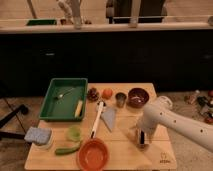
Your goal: Place eraser in tray
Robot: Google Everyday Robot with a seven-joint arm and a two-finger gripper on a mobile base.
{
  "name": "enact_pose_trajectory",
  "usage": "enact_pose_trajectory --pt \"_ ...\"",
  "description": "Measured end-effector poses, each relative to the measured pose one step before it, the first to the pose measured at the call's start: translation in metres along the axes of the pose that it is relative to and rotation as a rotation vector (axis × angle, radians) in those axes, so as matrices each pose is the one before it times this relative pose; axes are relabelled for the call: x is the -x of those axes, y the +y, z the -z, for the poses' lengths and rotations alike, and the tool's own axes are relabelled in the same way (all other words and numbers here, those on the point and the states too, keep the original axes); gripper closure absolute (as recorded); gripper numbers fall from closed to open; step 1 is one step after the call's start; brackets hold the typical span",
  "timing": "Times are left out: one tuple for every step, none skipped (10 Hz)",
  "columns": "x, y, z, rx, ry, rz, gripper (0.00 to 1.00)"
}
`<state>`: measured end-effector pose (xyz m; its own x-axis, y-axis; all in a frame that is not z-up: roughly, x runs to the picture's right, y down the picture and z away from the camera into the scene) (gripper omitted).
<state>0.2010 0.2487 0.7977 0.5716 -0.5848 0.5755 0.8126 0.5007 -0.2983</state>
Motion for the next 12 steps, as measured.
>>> enact_pose_trajectory --pt "-0.00304 0.00262 -0.00135 0.00962 -0.00408 0.01184 0.25" --pt "-0.00165 0.00230 -0.00157 0.00776 -0.00568 0.01156 0.25" --pt "-0.00086 -0.00031 -0.00179 0.00932 -0.00755 0.01871 0.25" --pt "0.00143 -0.00095 -0.00282 0.01947 -0.01173 0.03351 0.25" --pt "0.00274 -0.00209 -0.00151 0.01205 -0.00579 0.02369 0.26" --pt "0.00403 -0.00056 -0.00229 0.01253 -0.00554 0.02315 0.33" --pt "0.00354 -0.00123 -0.00122 0.00517 -0.00616 0.01859 0.45" --pt "0.00140 -0.00058 -0.00097 0.00232 -0.00446 0.00729 0.54" --pt "0.00167 0.00048 -0.00057 0.00548 -0.00575 0.00617 0.63" --pt "0.00051 -0.00155 -0.00044 -0.00258 -0.00135 0.00485 0.76" --pt "0.00055 -0.00042 -0.00007 0.00093 -0.00167 0.00244 0.84" --pt "0.00070 -0.00053 -0.00027 0.00092 -0.00285 0.00185 0.92"
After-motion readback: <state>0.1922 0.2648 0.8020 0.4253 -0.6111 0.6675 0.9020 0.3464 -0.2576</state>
